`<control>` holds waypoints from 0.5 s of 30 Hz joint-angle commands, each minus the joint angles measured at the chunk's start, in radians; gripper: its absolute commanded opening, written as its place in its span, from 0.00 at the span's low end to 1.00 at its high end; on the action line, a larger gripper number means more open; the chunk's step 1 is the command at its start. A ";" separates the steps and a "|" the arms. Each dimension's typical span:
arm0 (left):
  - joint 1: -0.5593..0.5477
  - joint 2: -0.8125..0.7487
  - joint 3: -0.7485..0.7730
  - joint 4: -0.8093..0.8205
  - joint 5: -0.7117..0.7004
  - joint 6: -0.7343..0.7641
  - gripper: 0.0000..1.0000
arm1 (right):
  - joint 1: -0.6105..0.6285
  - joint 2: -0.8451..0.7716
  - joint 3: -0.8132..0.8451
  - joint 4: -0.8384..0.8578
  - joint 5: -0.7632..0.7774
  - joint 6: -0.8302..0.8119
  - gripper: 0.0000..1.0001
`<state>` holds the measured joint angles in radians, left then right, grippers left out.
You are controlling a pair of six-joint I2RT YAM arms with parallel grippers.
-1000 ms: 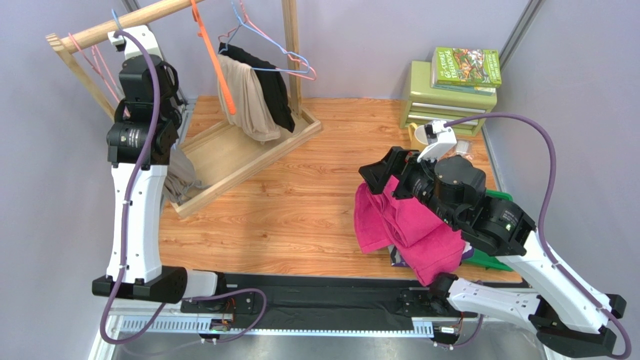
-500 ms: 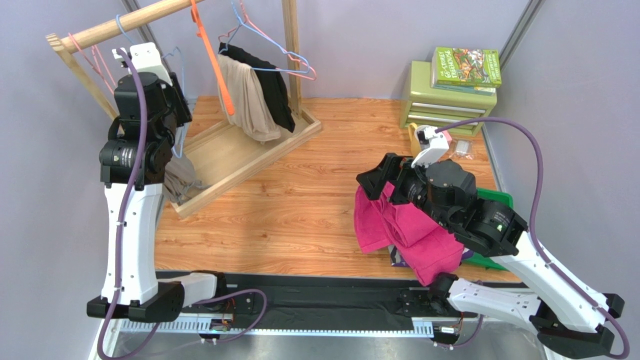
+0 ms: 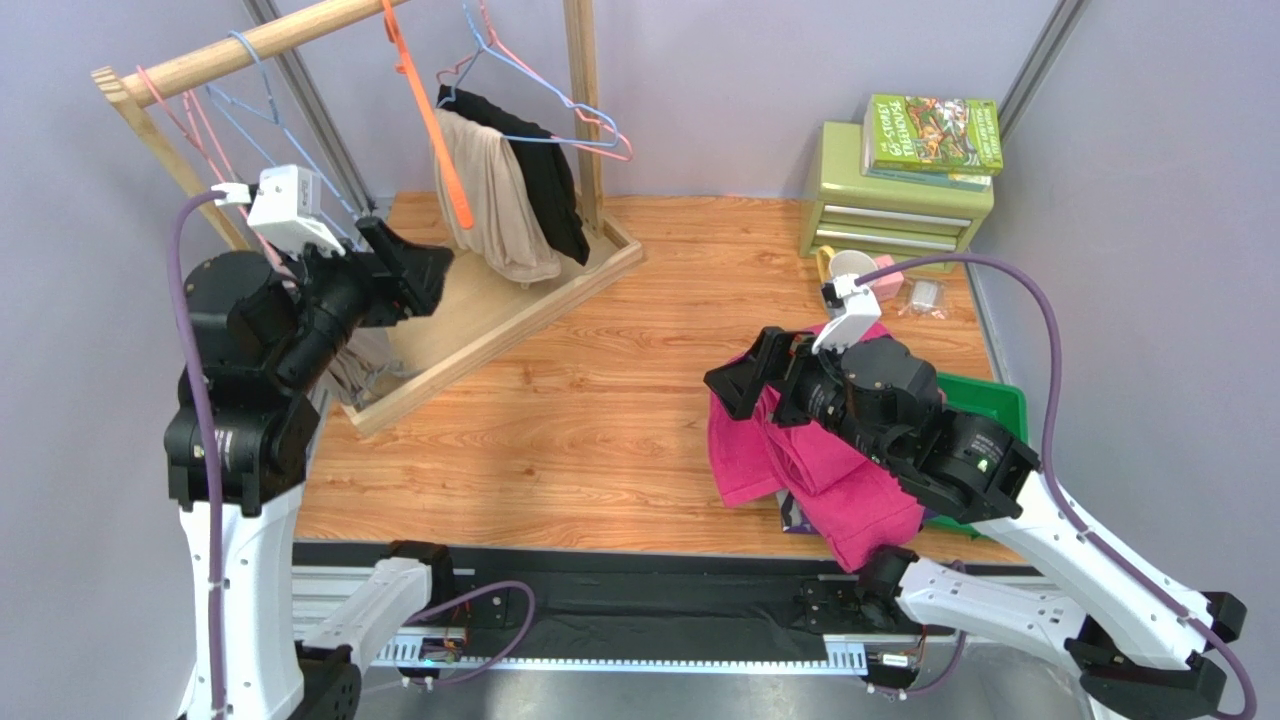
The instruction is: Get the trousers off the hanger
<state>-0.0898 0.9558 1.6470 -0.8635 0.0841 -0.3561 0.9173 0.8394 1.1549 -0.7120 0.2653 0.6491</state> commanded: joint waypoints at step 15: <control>-0.321 -0.166 -0.651 0.607 0.589 -0.299 0.84 | -0.003 -0.255 -0.503 0.519 -0.072 0.213 0.98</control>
<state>-0.3317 0.8639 1.1477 -0.4004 0.6308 -0.6113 0.9173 0.6403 0.7364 -0.3981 0.2070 0.7956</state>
